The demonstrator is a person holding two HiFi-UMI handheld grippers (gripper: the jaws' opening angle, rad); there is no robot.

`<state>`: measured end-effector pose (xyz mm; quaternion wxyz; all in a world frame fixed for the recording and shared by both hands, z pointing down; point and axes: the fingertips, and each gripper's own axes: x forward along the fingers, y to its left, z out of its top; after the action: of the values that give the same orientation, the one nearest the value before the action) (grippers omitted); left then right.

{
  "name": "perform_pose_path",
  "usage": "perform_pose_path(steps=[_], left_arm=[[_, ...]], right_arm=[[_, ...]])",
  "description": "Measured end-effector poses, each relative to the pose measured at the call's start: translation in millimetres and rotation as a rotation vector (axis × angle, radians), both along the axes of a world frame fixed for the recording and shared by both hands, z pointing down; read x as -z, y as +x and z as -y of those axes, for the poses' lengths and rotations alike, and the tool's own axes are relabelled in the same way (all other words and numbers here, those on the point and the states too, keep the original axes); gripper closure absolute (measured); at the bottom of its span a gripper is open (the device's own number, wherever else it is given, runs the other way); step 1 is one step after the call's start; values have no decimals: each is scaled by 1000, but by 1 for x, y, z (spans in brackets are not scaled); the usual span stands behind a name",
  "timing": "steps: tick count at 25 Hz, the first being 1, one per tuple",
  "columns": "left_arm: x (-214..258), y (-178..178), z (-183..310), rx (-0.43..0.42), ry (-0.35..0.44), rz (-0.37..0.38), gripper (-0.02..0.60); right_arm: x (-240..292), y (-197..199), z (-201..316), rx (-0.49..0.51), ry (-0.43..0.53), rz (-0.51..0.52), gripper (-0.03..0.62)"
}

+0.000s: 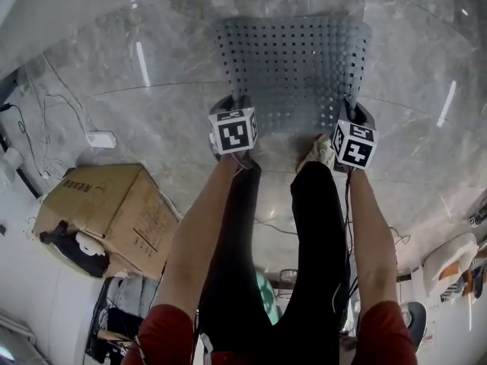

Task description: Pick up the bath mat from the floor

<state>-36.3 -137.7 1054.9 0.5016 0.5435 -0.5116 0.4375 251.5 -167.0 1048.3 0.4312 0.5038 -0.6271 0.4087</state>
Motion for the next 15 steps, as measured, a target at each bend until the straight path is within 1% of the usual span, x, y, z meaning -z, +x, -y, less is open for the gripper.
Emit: perform_pose_path(steps=[5,8,12,15], left_arm=[[36,8,-2,7,-16,-24,479],[60,13,-3,8,-13,-38,485],[96,19,2,9,6,-46,486],[124,23,7,-11,33,-50,489]], right_arm=[[39,-3,-5,28,16,-17,536],[64,-3,-7,13,26,-22,537],[98,3,-7,-16,46,-33,537],[126,6,-6,-19,66,-39,539]])
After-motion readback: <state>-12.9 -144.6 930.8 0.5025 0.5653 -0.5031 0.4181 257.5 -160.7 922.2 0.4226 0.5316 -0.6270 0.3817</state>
